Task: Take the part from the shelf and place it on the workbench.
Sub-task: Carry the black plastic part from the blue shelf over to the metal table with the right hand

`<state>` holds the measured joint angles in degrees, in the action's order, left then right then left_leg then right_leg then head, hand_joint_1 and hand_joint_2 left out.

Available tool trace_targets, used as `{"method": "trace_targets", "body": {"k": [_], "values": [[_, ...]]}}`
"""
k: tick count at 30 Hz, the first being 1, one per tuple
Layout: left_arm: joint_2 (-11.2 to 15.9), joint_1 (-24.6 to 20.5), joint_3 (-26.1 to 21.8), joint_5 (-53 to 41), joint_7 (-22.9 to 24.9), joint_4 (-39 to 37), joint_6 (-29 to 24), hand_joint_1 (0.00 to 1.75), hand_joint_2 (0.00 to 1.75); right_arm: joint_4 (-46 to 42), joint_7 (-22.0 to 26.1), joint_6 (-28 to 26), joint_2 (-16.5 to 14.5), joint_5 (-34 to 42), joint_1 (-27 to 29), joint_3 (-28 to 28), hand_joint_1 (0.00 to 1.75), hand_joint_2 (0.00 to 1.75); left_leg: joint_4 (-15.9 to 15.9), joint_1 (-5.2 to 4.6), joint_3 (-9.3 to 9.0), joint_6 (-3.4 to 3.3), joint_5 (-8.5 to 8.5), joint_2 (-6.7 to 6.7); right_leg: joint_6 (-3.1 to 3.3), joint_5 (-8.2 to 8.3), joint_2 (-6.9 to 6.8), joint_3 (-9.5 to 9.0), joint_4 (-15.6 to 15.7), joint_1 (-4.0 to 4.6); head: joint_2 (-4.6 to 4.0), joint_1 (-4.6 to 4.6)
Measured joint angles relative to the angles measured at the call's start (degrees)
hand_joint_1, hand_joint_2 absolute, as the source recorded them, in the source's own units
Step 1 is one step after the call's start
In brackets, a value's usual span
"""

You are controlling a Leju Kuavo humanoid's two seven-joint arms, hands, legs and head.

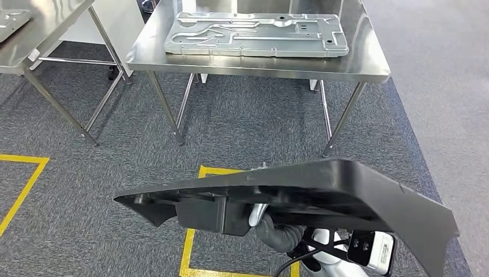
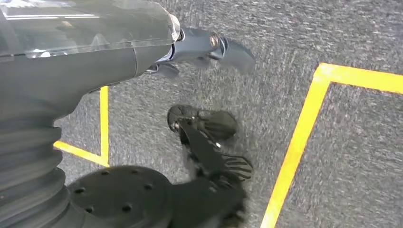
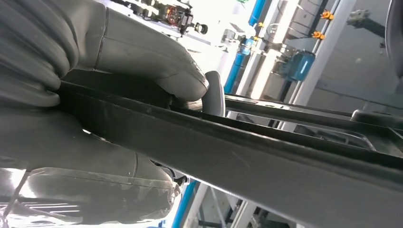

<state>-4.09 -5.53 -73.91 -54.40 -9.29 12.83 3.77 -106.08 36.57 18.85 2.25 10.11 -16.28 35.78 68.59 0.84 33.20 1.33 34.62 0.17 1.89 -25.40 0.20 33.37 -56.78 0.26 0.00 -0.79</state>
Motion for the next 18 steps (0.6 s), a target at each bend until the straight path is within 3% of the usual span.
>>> {"method": "trace_targets", "body": {"k": [2,3,6,7,8,11,13,16,17,18], "values": [[0.03,0.29,0.00,0.15,-0.04,0.00,0.02,0.00,1.75,0.03,0.55,0.45,0.51,-0.48,0.79,0.00,1.75,1.75,3.78,0.01,3.77,-0.01,1.72,0.00,0.13,-0.93,0.25,-1.02,-0.03,0.22,0.00,0.00],[0.05,0.42,-0.01,0.22,-0.07,0.00,0.02,0.00,1.75,0.05,0.64,0.64,0.75,-0.63,1.05,0.00,1.75,1.75,2.77,-0.03,4.36,-0.18,0.80,0.00,0.12,-1.47,0.39,-1.71,-0.06,0.30,0.00,0.00],[0.17,0.56,-0.01,0.30,-0.15,0.00,0.01,0.00,1.75,0.11,0.68,0.81,1.10,-0.84,1.25,0.00,1.75,1.75,-6.96,-0.39,2.77,-1.12,-7.03,-0.04,-0.16,-3.13,0.64,-3.78,-0.18,0.49,0.00,0.01],[0.22,0.52,0.00,0.33,-0.17,0.00,0.02,0.00,1.75,0.15,0.69,0.80,1.17,-0.91,1.25,0.00,1.75,1.75,-9.01,-0.58,2.24,-1.46,-8.62,-0.08,-0.41,-3.59,0.70,-4.13,-0.23,0.55,0.00,0.01],[0.26,0.53,0.01,0.37,-0.20,-0.01,0.02,0.00,1.75,0.21,0.70,0.80,1.26,-1.00,1.27,0.00,1.75,1.75,-9.97,-0.76,2.03,-1.81,-9.36,-0.14,-0.74,-3.89,0.75,-4.39,-0.33,0.60,0.00,0.01],[0.19,0.49,0.01,0.47,-0.30,-0.05,0.04,0.00,1.75,0.32,0.78,0.77,1.55,-1.30,1.30,0.00,1.75,1.75,-10.68,-0.52,1.10,-2.65,-9.44,-0.26,-1.80,-4.23,0.76,-4.68,-1.09,0.72,0.00,0.01],[0.09,0.35,-0.01,0.62,-0.38,-0.09,0.05,0.00,1.75,0.34,0.82,0.80,1.65,-1.51,1.18,0.00,1.75,1.75,-11.29,-0.18,0.11,-3.05,-9.36,-0.28,-2.62,-5.58,0.60,-2.99,-4.46,0.53,0.00,0.02],[0.09,0.27,-0.02,0.85,-0.49,-0.11,0.05,0.00,1.75,0.63,0.82,0.91,1.79,-1.63,1.13,0.00,1.75,1.75,-11.47,-0.13,-0.58,-3.26,-8.63,-0.29,-3.66,-9.53,0.40,3.92,-14.77,-0.38,0.00,0.02],[0.08,0.30,-0.03,0.91,-0.50,-0.11,0.05,0.00,1.75,0.80,0.82,0.98,1.83,-1.61,1.14,0.00,1.75,1.75,-11.47,-0.12,-0.89,-3.20,-8.30,-0.30,-3.85,-9.70,0.32,5.60,-16.45,-0.66,0.00,0.02],[0.07,0.33,-0.04,0.97,-0.50,-0.11,0.05,0.00,1.75,0.96,0.81,1.10,1.87,-1.58,1.14,0.00,1.75,1.75,-11.47,-0.08,-1.35,-3.10,-7.93,-0.33,-3.99,-8.50,0.22,6.17,-15.93,-0.89,0.00,0.02]]}}
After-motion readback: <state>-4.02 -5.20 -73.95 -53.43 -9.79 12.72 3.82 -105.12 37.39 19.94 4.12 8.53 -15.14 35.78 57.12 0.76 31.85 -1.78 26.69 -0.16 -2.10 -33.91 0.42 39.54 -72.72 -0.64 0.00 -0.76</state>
